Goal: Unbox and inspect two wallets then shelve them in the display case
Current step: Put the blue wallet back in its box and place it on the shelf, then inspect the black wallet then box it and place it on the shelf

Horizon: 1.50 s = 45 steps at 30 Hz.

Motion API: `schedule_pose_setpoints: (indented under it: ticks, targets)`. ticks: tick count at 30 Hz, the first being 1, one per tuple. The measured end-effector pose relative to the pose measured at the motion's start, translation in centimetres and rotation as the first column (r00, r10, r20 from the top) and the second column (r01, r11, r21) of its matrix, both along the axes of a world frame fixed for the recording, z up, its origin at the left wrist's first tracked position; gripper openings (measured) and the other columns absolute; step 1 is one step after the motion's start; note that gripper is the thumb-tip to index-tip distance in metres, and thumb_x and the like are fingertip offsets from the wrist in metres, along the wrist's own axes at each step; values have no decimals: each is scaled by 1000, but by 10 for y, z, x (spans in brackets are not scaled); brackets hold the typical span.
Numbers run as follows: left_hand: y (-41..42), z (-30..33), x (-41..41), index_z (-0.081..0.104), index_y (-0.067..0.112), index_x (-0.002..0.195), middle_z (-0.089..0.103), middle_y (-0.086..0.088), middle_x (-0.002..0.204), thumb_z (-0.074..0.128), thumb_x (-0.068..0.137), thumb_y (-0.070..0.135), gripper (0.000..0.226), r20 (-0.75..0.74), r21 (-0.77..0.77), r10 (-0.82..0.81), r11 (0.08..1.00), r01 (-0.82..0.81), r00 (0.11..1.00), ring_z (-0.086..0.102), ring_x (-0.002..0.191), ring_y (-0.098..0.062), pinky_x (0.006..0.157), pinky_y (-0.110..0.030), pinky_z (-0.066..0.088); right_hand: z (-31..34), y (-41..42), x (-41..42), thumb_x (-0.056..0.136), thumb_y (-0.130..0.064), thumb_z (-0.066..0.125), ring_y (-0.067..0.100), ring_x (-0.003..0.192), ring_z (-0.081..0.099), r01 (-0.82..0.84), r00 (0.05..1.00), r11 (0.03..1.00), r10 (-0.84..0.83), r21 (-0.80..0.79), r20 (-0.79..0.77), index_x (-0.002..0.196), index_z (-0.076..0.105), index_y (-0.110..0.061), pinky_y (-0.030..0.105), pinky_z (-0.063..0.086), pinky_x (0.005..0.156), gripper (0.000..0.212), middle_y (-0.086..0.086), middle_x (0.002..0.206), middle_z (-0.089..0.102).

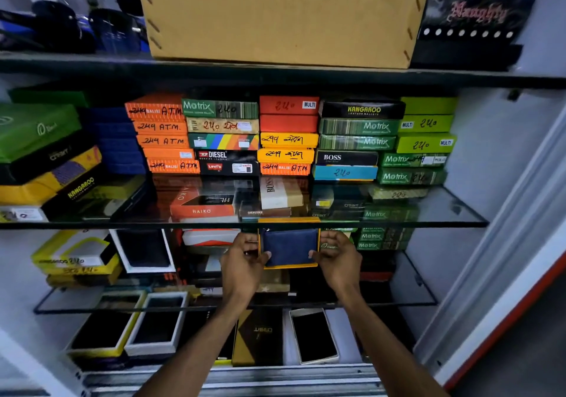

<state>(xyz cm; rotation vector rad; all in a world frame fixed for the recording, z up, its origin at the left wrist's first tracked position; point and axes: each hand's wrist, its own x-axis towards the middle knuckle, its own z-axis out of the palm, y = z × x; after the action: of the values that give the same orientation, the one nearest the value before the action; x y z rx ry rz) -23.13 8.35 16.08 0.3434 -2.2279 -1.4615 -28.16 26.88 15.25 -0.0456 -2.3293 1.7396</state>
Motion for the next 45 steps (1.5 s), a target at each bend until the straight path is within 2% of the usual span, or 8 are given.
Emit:
schedule_pose_setpoints:
  ticks: [9,14,19,27,33,37,41,45]
  targets:
    - [-3,-3,-3,62,24,102,66,22,79,82,73,19,36,58,-15,-15,1000,16,998,68,64,1,61,-15,55,0,4,0,69,-2,85,12,87,71,-44,999,999,43,14,10,108,66,-18,5,53,64,46,-5,104,71]
    - [-6,-9,-8,62,20,108,72,13,85,83,71,19,43,77,7,-13,1000,12,997,69,64,1,66,-21,58,-3,5,2,69,-1,85,12,89,71,-53,998,999,53,-2,21,109,66,-17,31,61,85,48,-5,106,71]
    - [-8,3,11,60,11,114,69,-2,104,80,75,11,44,47,18,-3,1000,3,999,68,71,-2,66,-13,54,6,5,16,70,-9,85,15,94,69,-7,999,1000,7,13,-44,108,65,-23,18,55,73,45,-7,109,71]
    - [-26,0,124,68,19,80,70,11,69,76,78,18,9,-3,-128,-4,992,3,1000,65,64,-3,62,-16,51,10,-20,127,80,-3,72,6,66,61,-191,960,981,177,-46,-219,91,68,-27,18,52,58,27,-2,90,72]
    - [-60,-80,212,71,25,75,72,15,70,72,82,29,7,277,-221,7,974,56,961,67,69,3,59,-7,47,-88,-45,186,77,-17,67,3,76,72,-487,873,844,464,225,152,82,72,-26,26,59,68,11,-6,88,77]
    - [-79,-144,238,75,18,89,75,8,82,79,76,16,14,450,-206,53,977,47,891,66,69,11,64,0,47,-141,-66,204,77,-31,66,19,98,71,-653,750,644,479,398,456,110,69,-23,32,57,83,34,-5,110,74]
    - [-86,-175,241,73,10,102,74,-2,97,78,76,8,26,509,-192,75,981,29,857,72,84,-15,71,-9,53,-153,-88,210,85,-36,67,25,123,56,-714,699,451,418,535,580,130,55,-19,35,48,99,50,3,131,62]
    - [-86,-187,238,70,8,109,73,-10,111,76,79,8,31,557,-209,108,978,14,823,69,101,-28,88,-28,51,-158,-109,214,80,-38,72,26,115,62,-667,724,530,298,523,622,124,57,-17,36,55,92,51,4,123,67]
